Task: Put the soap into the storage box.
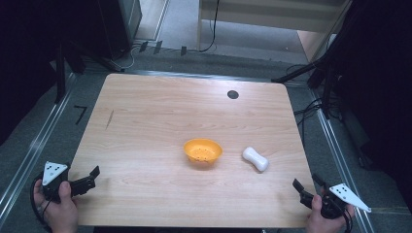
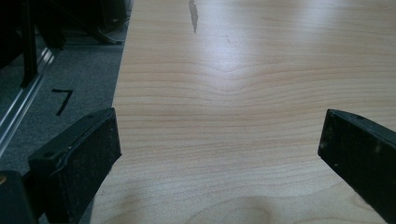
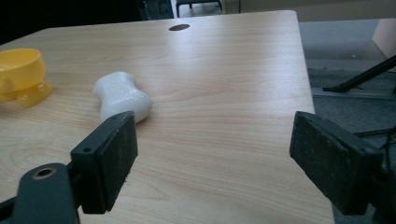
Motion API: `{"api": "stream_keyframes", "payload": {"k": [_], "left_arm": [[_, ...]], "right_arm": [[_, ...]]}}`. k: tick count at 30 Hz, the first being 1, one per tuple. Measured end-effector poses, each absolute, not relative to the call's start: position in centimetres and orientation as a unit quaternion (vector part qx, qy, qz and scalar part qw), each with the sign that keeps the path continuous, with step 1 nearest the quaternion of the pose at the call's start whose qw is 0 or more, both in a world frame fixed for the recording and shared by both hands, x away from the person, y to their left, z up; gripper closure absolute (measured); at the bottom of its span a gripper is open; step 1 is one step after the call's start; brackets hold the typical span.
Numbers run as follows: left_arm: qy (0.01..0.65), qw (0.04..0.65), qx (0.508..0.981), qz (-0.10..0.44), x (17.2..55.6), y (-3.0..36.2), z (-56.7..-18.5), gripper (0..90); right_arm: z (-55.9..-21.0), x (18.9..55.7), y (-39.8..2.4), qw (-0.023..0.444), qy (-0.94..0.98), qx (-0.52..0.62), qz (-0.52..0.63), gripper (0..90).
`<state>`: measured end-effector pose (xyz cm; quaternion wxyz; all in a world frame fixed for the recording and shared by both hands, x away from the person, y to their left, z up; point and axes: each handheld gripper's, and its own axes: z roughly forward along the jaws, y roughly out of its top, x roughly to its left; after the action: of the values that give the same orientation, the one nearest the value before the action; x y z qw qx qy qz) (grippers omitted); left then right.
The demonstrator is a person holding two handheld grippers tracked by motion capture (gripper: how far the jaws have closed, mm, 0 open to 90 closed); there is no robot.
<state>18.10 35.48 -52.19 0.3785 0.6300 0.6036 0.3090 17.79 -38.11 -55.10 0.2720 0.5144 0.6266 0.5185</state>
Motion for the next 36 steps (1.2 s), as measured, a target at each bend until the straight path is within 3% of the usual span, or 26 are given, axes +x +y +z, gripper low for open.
{"api": "stream_keyframes", "payload": {"k": [20, 36], "left_arm": [[0.604, 0.377, 0.63, 0.31, 18.1, 35.5, -52.2, 0.0], [0.607, 0.382, 0.625, 0.307, 18.1, 35.6, -52.2, 0.0]], "right_arm": [[-53.8, 19.5, -36.2, 0.234, 0.707, 0.506, 0.436, 20.7], [-51.4, 23.6, -33.0, 0.17, 0.806, 0.455, 0.339, 21.1]]}}
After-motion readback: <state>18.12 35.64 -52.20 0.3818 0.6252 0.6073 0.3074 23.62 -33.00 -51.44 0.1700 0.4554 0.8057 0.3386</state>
